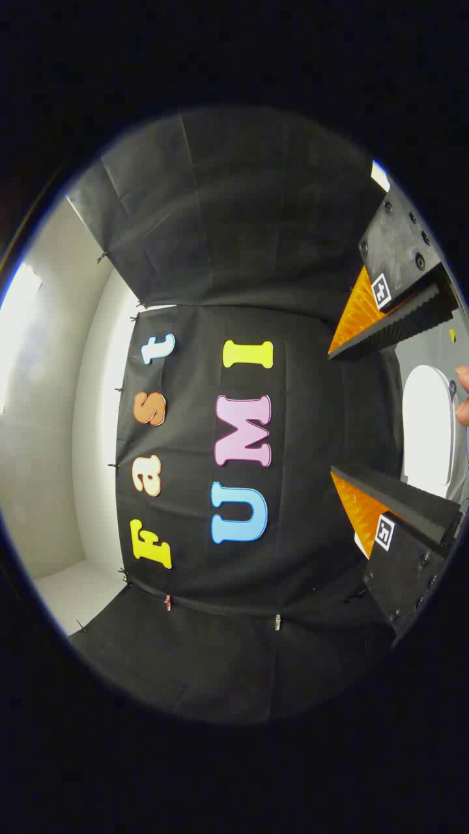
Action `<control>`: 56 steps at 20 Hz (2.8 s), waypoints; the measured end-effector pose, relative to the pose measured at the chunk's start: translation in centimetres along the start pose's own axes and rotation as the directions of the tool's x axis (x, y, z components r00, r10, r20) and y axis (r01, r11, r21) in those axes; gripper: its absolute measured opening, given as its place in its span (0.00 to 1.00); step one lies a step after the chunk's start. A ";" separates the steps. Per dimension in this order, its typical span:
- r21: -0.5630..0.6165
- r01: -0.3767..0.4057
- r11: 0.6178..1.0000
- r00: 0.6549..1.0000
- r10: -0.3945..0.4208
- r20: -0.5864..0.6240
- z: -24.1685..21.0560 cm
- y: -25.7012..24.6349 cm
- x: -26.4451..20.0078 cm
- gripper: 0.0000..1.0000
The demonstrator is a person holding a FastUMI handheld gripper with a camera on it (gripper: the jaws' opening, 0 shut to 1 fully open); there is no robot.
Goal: Open the toilet lid.
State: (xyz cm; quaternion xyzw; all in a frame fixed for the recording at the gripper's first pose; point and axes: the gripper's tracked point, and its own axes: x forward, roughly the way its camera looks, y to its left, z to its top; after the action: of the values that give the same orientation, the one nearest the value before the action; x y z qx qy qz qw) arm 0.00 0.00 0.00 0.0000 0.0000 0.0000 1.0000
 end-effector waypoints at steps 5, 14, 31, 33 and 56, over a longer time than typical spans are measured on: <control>0.003 -0.015 1.000 1.000 0.015 -0.012 -0.4 1.1 0.5 0.98; -0.005 -0.039 0.999 0.999 0.039 -0.018 -0.4 1.7 1.1 0.98; 0.154 -0.124 0.980 0.991 0.131 -0.039 -7.2 -2.4 4.1 0.98; 0.201 -0.129 0.971 0.985 0.148 -0.087 -9.7 -3.4 4.7 0.98; 0.730 0.205 0.651 0.791 0.328 -0.516 -45.8 -14.0 8.3 0.98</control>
State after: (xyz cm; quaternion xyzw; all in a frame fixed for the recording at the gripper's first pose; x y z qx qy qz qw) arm 8.27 -14.01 -45.80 0.4159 0.3209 0.0361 0.8501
